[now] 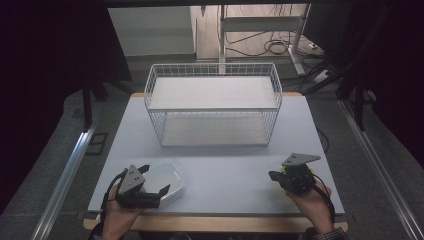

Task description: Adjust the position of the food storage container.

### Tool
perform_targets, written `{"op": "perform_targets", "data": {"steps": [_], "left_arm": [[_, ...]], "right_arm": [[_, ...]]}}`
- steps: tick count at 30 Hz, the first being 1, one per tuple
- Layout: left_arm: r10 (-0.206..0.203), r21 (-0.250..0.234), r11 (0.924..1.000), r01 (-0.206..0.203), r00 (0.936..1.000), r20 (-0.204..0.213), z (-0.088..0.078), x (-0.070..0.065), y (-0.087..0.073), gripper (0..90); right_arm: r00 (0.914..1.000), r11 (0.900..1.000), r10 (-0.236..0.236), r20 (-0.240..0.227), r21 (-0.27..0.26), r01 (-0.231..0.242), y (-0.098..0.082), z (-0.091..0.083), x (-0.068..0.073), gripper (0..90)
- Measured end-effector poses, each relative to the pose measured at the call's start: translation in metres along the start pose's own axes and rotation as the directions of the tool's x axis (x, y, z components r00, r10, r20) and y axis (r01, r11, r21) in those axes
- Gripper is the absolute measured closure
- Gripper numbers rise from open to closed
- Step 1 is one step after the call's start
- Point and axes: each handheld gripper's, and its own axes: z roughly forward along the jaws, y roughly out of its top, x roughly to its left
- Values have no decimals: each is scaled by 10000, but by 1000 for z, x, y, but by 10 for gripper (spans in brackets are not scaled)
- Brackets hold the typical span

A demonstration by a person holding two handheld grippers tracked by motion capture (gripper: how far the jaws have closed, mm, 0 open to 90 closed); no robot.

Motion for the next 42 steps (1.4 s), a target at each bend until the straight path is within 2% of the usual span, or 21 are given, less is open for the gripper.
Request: {"op": "perform_targets", "data": {"steps": [2,4,6,7,8,10,11,14,20,24,27,31,33,42], "left_arm": [[5,61,10000,-5,10000,-50,-7,4,-1,200],[-218,-14,9998,219,9992,337,-12,9,-2,342],[-370,-79,9993,373,9984,438,-16,12,-3,458],[-370,-79,9993,373,9984,438,-16,12,-3,515],[-349,-69,9994,353,9985,431,-18,12,-4,515],[-312,-6,9995,312,9987,403,-22,14,-7,622],[-328,107,9994,325,9989,328,-26,16,-9,719],[-423,226,9989,414,9983,402,-30,20,-14,826],[-789,531,9958,750,9940,761,-35,24,-30,875],[-757,820,9944,671,9914,1064,-37,21,-38,881],[-573,1083,9931,446,9915,1166,-36,19,-42,883],[-570,1044,9936,442,9907,1237,-35,19,-42,894],[-583,972,9943,449,9885,1398,-33,18,-41,896],[-433,739,9968,299,9814,1868,-10,5,-30,894]], "right_arm": [[9998,9999,-142,-143,-46,142,2,3,5,893],[9995,9998,-175,-261,-57,174,3,5,8,892],[9993,9997,-224,-305,-46,223,3,7,11,891],[9993,9997,-224,-305,-46,223,3,7,11,891],[9992,9997,-236,-310,-43,235,4,7,12,890],[9989,9996,-285,-364,-41,284,4,8,13,886],[9988,9996,-271,-401,-24,270,4,9,13,883],[9986,9997,-240,-481,-5,240,3,10,14,882],[9981,9996,-277,-556,56,280,4,12,16,874],[9977,9994,-326,-590,125,334,4,14,17,874],[9977,9993,-331,-591,140,340,4,15,18,874],[9974,9992,-369,-615,150,379,4,16,18,873],[9972,9991,-373,-643,197,386,4,18,19,873],[9958,9988,-464,-785,139,476,8,22,23,872]]}}
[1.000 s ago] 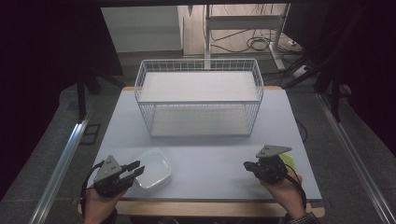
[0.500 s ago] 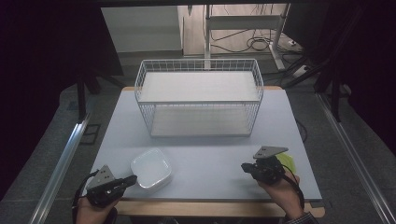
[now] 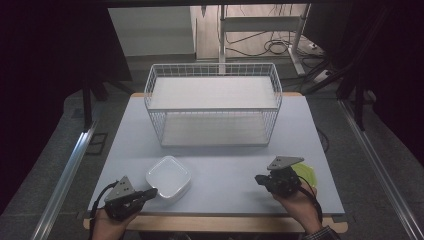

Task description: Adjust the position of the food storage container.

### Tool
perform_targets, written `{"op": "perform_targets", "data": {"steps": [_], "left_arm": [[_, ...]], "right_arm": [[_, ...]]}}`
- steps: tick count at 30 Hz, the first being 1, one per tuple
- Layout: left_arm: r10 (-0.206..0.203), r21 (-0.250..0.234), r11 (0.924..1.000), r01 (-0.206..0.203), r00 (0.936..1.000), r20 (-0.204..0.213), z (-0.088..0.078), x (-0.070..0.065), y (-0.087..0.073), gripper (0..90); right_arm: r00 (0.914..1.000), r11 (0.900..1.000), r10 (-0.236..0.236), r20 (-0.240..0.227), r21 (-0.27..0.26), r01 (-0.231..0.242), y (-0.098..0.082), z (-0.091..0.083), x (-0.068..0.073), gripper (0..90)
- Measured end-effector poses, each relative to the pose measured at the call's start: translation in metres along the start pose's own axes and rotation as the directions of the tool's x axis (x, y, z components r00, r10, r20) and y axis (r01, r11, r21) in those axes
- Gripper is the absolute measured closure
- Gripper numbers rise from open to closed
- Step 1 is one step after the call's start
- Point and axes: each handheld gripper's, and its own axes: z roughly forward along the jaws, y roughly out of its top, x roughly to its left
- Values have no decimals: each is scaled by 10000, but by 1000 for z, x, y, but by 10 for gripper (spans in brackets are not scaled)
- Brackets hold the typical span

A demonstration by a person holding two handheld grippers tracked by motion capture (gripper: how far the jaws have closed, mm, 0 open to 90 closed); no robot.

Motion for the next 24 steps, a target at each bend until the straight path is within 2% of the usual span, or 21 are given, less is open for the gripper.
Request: {"op": "perform_targets", "data": {"steps": [2,4,6,7,8,9,10,11,12,14,16,17,18,19,21,24], "left_arm": [[-35,-89,10000,36,9999,122,11,-1,7,893],[15,-66,10000,-14,9999,152,14,-1,9,893],[251,-62,9997,-253,9994,-240,12,0,13,888],[251,-62,9997,-253,9994,-240,12,0,13,887],[195,-258,9994,-215,9969,-759,5,7,13,888],[40,-390,9992,-80,9948,-1020,2,12,12,888],[40,-390,9992,-80,9948,-1020,2,12,12,887],[-382,-588,9978,296,9878,-1510,-5,24,9,888],[-382,-588,9978,296,9878,-1510,-5,24,9,887],[-743,-585,9962,642,9786,-1918,-7,37,4,888],[-953,-377,9953,892,9703,-2224,-5,49,2,888],[-1039,-76,9944,1050,9679,-2291,2,59,1,887],[-1039,-76,9944,1050,9679,-2291,2,59,1,884],[-1056,126,9937,1112,9686,-2250,6,63,2,884],[-1002,482,9925,1124,9734,-2059,16,66,4,883],[-635,786,9937,794,9803,-1872,25,61,8,878]], "right_arm": [[10000,10000,-13,-83,-18,13,1,2,1,870],[9999,10000,-25,-129,4,26,2,4,2,867],[9998,10000,-52,-174,-8,52,2,4,3,864],[9998,10000,-52,-174,-8,52,2,4,3,864],[9998,10000,-9,-213,-42,8,2,4,3,864],[9997,10000,34,-242,-68,-36,2,4,2,865],[9997,10000,34,-242,-68,-36,2,4,2,865],[9993,9999,123,-346,-117,-127,2,4,1,871],[9993,9999,123,-346,-117,-127,2,4,1,871],[9985,9995,221,-502,-195,-231,2,4,1,879],[9982,9994,254,-542,-216,-267,2,4,1,881],[9977,9991,303,-601,-280,-320,3,4,0,882],[9977,9991,303,-601,-280,-320,3,4,0,882],[9975,9989,325,-627,-306,-345,3,4,0,882],[9971,9986,367,-673,-348,-391,3,4,1,882],[9957,9978,474,-799,-416,-509,3,6,2,885]]}}
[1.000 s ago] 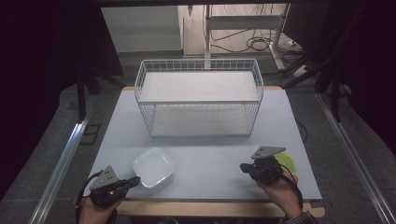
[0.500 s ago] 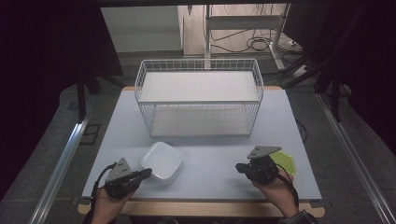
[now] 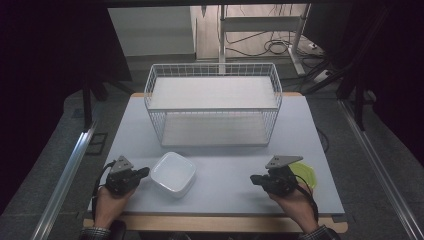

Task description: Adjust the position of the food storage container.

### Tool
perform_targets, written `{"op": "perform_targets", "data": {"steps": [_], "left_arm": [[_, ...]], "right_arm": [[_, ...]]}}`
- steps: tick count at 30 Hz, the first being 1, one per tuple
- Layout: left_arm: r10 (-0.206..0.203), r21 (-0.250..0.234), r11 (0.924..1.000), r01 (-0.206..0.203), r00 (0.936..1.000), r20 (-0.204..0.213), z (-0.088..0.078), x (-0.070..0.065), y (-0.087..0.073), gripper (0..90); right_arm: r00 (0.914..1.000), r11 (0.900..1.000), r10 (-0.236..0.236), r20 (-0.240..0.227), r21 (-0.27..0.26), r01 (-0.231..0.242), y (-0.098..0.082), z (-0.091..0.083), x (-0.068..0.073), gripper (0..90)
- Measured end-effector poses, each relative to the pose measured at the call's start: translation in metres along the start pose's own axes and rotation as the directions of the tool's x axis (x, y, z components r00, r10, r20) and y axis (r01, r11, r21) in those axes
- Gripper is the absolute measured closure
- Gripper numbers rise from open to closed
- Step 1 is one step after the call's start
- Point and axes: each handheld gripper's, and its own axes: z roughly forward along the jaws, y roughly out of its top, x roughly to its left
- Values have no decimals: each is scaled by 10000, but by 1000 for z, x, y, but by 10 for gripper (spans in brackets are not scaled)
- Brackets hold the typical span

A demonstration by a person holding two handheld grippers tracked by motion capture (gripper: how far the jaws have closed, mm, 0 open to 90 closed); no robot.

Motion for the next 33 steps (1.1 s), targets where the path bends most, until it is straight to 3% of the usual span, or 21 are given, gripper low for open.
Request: {"op": "perform_targets", "data": {"steps": [1,6,15,20,24,25,33], "left_arm": [[169,119,9998,-169,9999,-11,1,-4,1,881],[156,248,9996,-162,9996,232,4,-11,3,882],[483,470,9975,-526,9948,896,17,-44,15,883],[573,633,9957,-678,9863,1549,30,-64,20,881],[811,737,9927,-951,9814,1742,36,-74,23,882],[838,713,9925,-993,9773,1946,39,-79,25,880],[865,738,9916,-1066,9679,2359,51,-95,32,875]], "right_arm": [[10000,10000,-10,-91,25,10,0,2,2,889],[9998,9999,-83,-194,88,85,0,6,6,889],[9978,9990,-378,-548,204,390,3,15,22,878],[9960,9976,-577,-676,355,602,3,21,29,875],[9964,9975,-559,-635,407,586,2,22,29,875],[9968,9977,-495,-631,433,523,2,23,28,875],[9986,9976,-331,-406,596,355,0,26,27,873]]}}
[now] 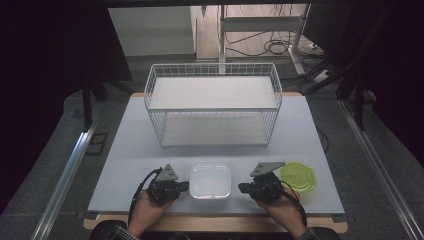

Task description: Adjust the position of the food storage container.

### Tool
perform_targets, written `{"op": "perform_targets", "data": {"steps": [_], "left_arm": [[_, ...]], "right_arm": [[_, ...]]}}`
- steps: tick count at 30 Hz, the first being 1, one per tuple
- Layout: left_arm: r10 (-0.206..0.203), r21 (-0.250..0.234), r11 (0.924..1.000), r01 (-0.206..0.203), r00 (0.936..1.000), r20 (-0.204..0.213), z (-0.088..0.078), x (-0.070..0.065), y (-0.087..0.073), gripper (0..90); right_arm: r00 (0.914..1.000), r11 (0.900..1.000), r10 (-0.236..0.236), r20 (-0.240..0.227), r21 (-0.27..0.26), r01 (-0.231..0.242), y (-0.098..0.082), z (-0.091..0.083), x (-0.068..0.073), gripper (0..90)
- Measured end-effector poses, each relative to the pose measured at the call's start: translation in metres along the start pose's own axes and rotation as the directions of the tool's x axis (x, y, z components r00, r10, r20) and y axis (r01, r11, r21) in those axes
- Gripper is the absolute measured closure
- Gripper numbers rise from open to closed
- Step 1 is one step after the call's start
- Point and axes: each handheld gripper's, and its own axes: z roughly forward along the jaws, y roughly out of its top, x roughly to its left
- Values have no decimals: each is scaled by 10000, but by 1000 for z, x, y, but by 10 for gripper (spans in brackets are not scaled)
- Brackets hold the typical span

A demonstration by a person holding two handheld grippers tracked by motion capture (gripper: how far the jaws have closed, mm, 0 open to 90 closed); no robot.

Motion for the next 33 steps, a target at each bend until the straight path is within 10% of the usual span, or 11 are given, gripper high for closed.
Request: {"op": "perform_targets", "data": {"steps": [19,26,33], "left_arm": [[516,11,9987,-516,9978,-405,3,-10,17,826],[1180,-67,9929,-1187,9905,-700,-23,-14,4,559],[948,-411,9944,-973,9938,-577,-35,-13,-6,331]], "right_arm": [[9983,10000,49,581,-6,-48,-1,0,-4,864],[9930,9985,-169,1170,-488,227,-10,-19,-14,752],[9912,9940,61,1319,-1089,83,-11,-26,-14,533]]}}
